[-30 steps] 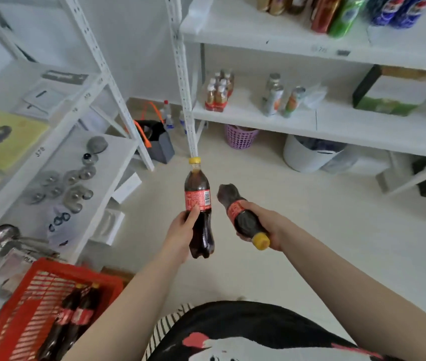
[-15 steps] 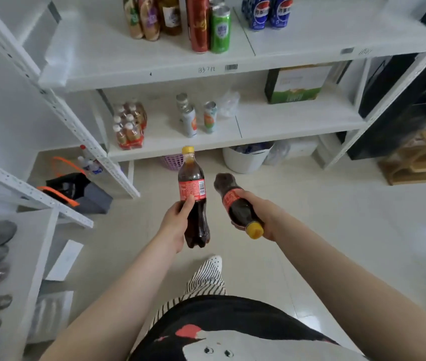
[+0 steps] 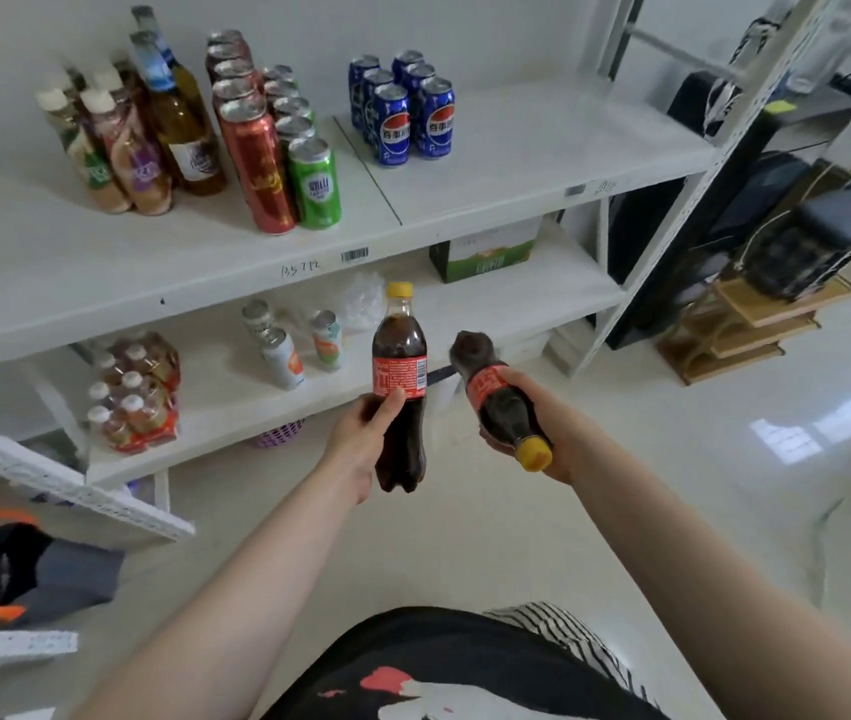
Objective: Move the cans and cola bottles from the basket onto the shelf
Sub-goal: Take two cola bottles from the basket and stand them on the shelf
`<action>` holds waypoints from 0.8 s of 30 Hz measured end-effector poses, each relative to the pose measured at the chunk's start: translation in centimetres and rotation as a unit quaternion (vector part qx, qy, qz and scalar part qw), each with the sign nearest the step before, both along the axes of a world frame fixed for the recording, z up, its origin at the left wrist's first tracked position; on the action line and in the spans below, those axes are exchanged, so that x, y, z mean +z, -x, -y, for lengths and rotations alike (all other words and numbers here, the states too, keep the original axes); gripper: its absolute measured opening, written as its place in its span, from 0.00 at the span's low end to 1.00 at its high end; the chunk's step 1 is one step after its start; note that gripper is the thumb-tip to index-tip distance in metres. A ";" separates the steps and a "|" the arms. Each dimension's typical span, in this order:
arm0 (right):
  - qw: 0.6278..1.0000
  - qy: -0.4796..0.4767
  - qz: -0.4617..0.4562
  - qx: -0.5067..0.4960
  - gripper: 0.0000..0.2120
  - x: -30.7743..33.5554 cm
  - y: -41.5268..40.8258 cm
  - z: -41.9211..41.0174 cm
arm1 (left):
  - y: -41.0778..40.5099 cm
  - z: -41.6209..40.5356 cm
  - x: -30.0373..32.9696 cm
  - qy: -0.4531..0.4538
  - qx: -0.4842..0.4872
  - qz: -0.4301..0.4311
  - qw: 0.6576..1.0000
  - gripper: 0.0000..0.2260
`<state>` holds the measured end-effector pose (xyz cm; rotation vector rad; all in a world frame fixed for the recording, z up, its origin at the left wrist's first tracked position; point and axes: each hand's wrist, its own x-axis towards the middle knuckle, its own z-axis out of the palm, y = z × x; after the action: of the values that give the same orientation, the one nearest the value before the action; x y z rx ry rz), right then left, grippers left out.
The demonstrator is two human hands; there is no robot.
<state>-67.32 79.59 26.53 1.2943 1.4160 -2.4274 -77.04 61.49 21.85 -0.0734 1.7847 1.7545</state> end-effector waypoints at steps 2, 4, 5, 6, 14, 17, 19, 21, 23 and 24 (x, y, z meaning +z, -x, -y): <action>1.000 -0.002 -0.013 -0.011 0.23 0.4 1.5 -2.4 | 1.8 -2.5 0.6 -0.008 -0.009 -0.009 1.000 0.17; 0.999 -0.003 -0.024 -0.021 0.24 0.9 3.0 -5.0 | 3.5 -5.2 1.2 -0.013 -0.008 -0.022 1.000 0.18; 0.999 -0.002 -0.027 -0.026 0.25 1.3 3.8 -6.3 | 4.3 -6.6 1.7 -0.017 -0.008 -0.029 0.999 0.18; 0.999 -0.003 -0.029 -0.031 0.25 1.6 4.6 -7.9 | 5.1 -8.1 2.3 -0.024 -0.007 -0.036 0.999 0.16; 0.998 -0.008 -0.057 -0.025 0.23 6.4 11.4 -20.6 | 12.5 -21.3 7.8 -0.071 0.056 -0.110 0.990 0.15; 0.998 -0.008 -0.062 -0.004 0.19 8.5 13.6 -25.0 | 14.9 -25.9 9.8 -0.064 0.086 -0.139 0.984 0.18; 0.998 -0.014 -0.064 0.013 0.18 9.4 15.3 -28.0 | 16.6 -29.0 10.8 -0.062 0.103 -0.151 0.981 0.18; 0.998 -0.014 -0.067 0.013 0.20 9.8 16.7 -29.7 | 18.1 -31.0 11.5 -0.063 0.115 -0.161 0.978 0.17; 0.997 -0.015 -0.070 0.017 0.22 9.9 18.8 -31.7 | 20.1 -33.1 11.8 -0.072 0.123 -0.170 0.975 0.17; 0.997 -0.017 -0.070 0.019 0.23 9.8 19.9 -32.6 | 21.1 -34.1 11.8 -0.074 0.124 -0.177 0.974 0.17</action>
<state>-87.22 112.22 36.38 1.1133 1.5058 -2.5236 -98.18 95.55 33.67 0.0877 1.9508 2.1860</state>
